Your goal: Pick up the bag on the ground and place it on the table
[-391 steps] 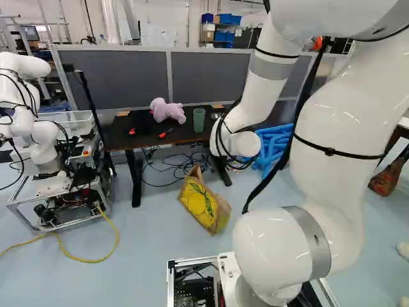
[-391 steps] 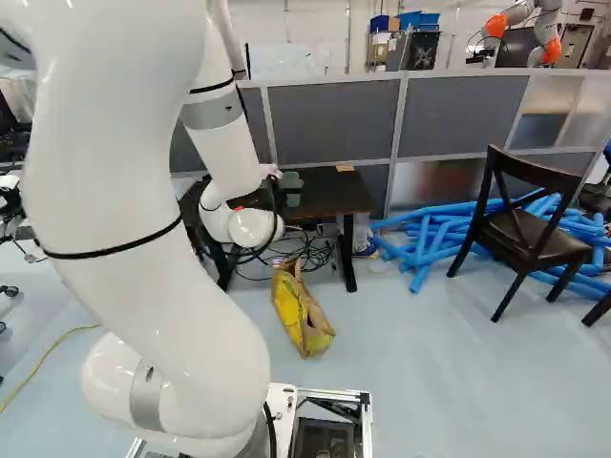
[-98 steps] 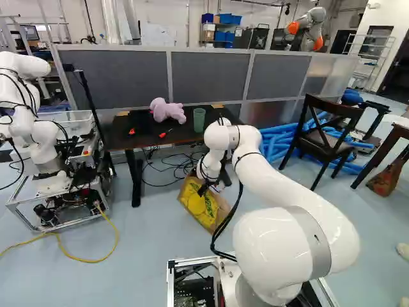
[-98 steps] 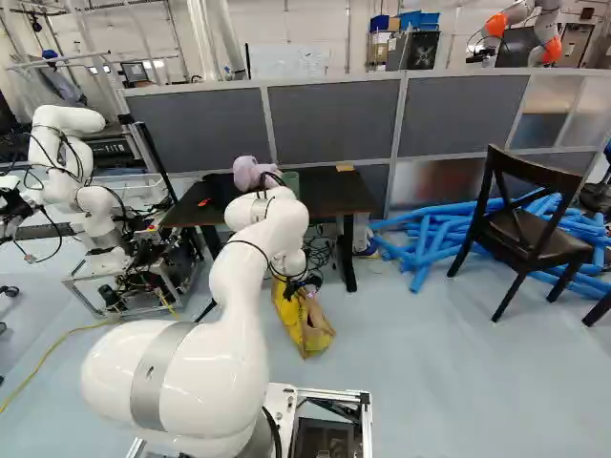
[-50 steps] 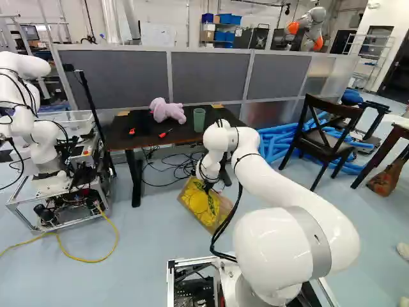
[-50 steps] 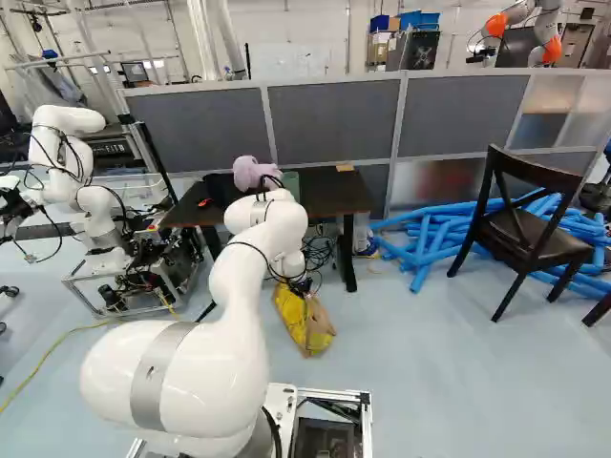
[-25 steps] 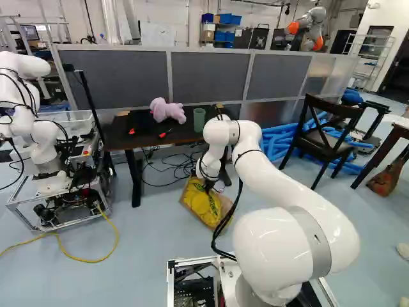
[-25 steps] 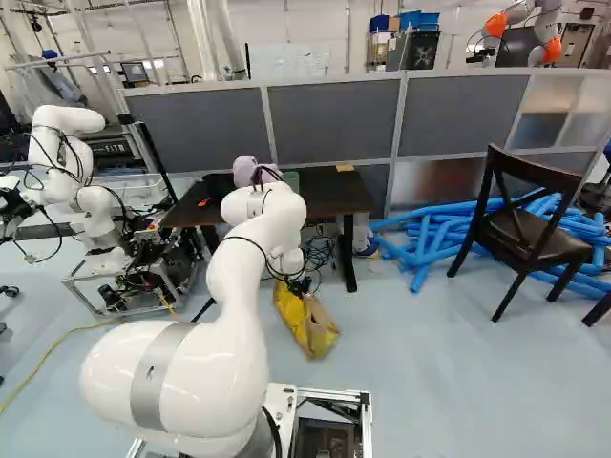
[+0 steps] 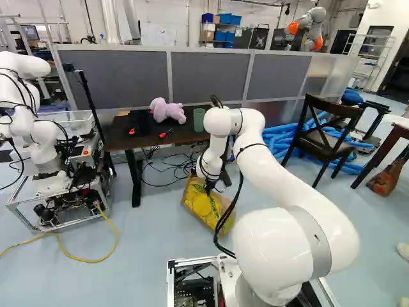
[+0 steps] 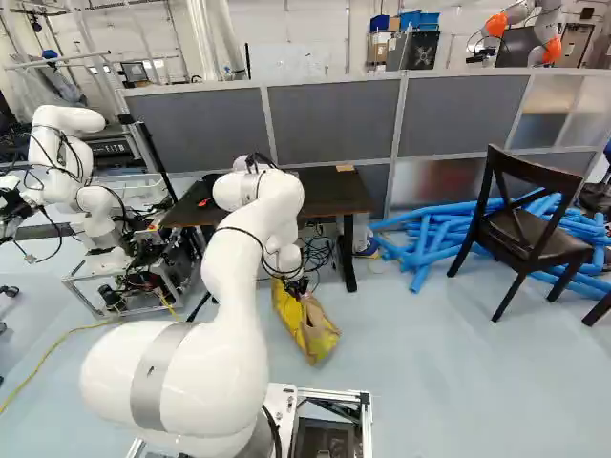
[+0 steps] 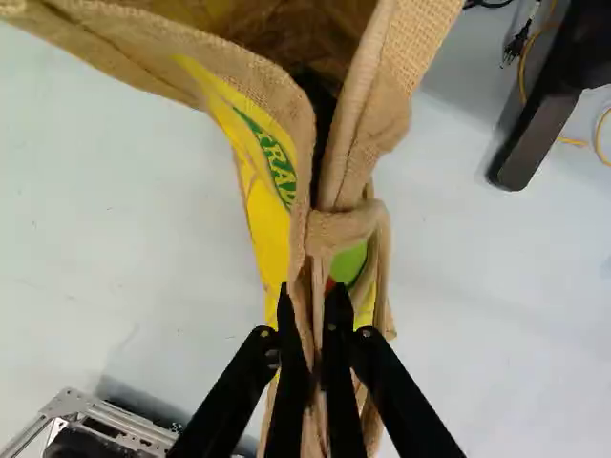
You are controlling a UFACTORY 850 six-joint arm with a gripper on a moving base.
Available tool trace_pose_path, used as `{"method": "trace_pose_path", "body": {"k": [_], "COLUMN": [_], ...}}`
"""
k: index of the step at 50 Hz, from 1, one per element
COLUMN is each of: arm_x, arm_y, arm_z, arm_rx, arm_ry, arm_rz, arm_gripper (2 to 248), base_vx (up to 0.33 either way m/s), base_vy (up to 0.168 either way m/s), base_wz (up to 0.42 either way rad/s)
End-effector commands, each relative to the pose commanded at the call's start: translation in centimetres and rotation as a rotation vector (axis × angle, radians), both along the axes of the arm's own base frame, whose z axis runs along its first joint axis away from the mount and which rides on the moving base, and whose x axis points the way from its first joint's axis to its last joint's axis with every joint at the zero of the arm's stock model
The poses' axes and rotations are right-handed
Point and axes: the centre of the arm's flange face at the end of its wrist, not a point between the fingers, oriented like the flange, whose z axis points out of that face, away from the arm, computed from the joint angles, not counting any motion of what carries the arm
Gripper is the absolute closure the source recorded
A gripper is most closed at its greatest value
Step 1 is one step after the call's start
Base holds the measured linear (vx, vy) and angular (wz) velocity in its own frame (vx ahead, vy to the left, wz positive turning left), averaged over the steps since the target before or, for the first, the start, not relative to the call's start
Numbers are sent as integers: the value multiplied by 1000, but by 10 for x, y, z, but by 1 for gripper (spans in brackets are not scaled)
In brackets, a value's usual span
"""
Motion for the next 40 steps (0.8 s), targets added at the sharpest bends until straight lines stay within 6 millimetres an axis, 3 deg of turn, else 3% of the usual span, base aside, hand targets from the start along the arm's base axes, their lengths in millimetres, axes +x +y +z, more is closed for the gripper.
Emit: {"method": "trace_pose_path", "body": {"k": [40], "arm_x": [-61], "arm_y": [1], "arm_z": [64], "arm_rx": [8], "arm_ry": [32], "arm_rz": [4], "arm_gripper": [228], "base_vx": [0], "base_vy": [0], "base_wz": [0]}}
